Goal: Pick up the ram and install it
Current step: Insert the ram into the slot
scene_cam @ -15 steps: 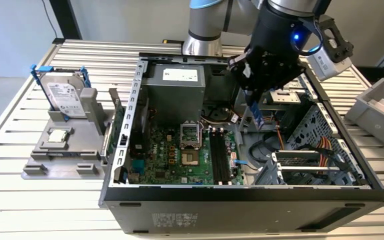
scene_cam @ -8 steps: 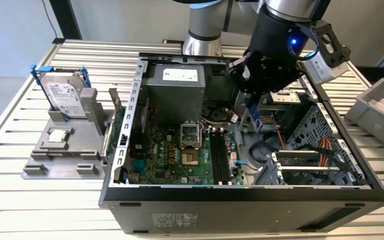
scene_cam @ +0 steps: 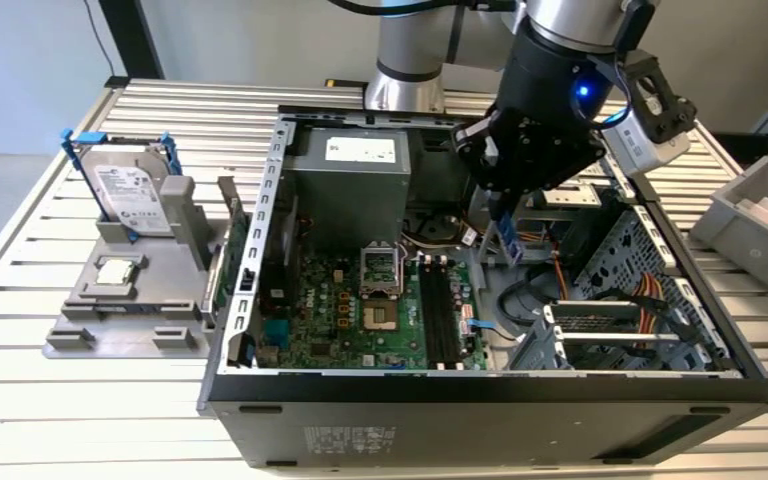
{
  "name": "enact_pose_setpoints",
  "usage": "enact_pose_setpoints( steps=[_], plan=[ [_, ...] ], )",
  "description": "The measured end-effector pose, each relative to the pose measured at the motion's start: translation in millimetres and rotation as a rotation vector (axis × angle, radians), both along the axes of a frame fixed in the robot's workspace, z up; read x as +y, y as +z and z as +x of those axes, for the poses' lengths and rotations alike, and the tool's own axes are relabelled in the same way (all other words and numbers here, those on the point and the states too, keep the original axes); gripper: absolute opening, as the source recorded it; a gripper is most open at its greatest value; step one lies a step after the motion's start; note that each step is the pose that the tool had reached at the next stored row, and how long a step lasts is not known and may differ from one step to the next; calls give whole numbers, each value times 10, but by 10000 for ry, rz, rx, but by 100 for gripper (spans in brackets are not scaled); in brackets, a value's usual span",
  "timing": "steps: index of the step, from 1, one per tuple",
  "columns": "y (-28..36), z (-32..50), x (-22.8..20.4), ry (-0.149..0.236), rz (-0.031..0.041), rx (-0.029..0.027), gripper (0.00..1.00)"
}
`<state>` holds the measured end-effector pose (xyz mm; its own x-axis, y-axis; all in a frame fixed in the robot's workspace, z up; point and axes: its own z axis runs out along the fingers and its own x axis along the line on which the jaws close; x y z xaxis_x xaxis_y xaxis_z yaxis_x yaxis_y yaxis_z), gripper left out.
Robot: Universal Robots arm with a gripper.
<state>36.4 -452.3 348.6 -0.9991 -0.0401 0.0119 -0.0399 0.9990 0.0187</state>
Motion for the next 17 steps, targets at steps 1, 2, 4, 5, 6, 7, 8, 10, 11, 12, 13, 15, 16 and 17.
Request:
enact_pose_setpoints(
  steps=[1, 2, 4, 5, 6, 7, 8, 10, 11, 12, 13, 15, 16, 17],
  plan=[
    [-1, 0, 0, -3, -1, 1, 0],
    [-1, 0, 0, -4, -2, 0, 0],
    [-3, 0, 0, -5, 1, 0, 0],
    [-3, 0, 0, -5, 1, 0, 0],
    [-3, 0, 0, -4, 1, 0, 0],
    [-8, 0, 0, -5, 3, -1, 0],
    [-14, 0, 0, -4, 2, -1, 0],
    [-26, 0, 1, -4, -4, -1, 0],
    [-33, 0, 1, -4, -6, 0, 0],
    [-40, 0, 1, -4, -11, 0, 0],
    [-48, 1, 2, -3, -13, 0, 0],
    [-63, 0, 3, -5, -15, 0, 0],
    [-70, 0, 3, -5, -18, 0, 0],
    [-76, 0, 4, -5, -21, -1, 0]
  ],
)
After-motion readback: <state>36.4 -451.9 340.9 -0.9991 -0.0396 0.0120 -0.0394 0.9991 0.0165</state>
